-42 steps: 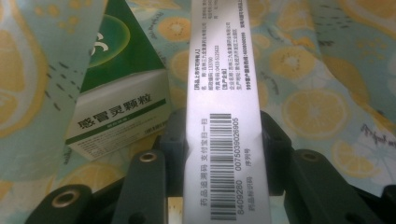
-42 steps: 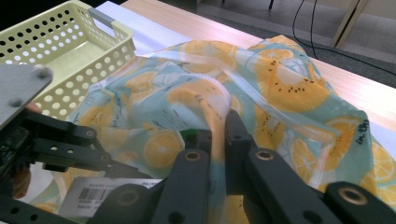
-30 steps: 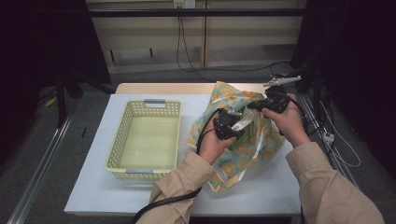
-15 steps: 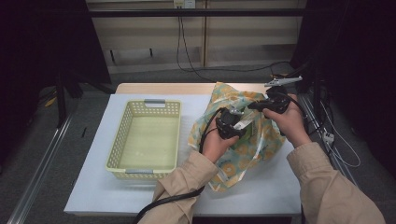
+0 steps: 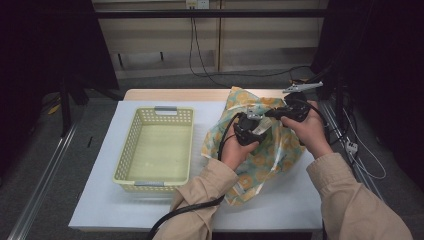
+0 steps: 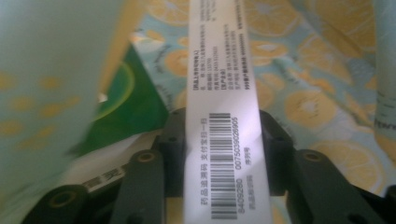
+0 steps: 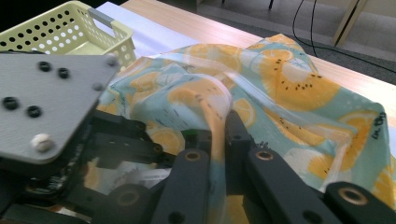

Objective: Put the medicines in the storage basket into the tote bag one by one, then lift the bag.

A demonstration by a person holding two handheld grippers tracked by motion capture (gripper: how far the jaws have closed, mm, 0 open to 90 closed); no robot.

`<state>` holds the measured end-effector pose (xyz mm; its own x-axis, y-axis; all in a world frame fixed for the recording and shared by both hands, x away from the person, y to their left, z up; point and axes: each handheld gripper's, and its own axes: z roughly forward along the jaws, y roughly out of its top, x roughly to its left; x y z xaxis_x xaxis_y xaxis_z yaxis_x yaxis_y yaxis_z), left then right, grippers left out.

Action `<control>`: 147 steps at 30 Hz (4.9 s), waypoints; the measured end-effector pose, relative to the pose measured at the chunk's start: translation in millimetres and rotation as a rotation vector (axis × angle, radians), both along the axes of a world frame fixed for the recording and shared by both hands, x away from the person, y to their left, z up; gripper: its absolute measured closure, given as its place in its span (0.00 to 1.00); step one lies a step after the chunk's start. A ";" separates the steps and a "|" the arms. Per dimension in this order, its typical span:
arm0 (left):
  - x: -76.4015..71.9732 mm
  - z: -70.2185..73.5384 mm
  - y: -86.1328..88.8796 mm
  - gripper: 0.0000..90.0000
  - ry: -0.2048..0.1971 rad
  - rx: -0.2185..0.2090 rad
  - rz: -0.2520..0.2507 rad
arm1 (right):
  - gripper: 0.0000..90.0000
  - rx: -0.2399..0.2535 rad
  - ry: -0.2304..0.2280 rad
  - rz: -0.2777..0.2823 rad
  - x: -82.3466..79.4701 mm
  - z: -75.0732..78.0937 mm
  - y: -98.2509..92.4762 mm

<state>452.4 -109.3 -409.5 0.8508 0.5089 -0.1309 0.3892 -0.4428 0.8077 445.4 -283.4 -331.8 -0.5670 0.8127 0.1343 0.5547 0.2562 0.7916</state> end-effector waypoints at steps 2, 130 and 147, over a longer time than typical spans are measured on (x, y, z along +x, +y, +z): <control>-2.7 1.6 -0.2 0.43 -0.007 0.007 0.009 | 0.99 0.002 0.001 0.000 0.2 -0.4 -0.8; -39.3 70.9 114.0 1.00 0.121 0.046 0.085 | 0.99 0.053 0.009 0.005 -10.4 -5.0 -7.4; -1.2 156.2 119.8 1.00 0.069 0.009 0.125 | 0.99 0.059 -0.044 -0.002 -5.6 38.1 -11.3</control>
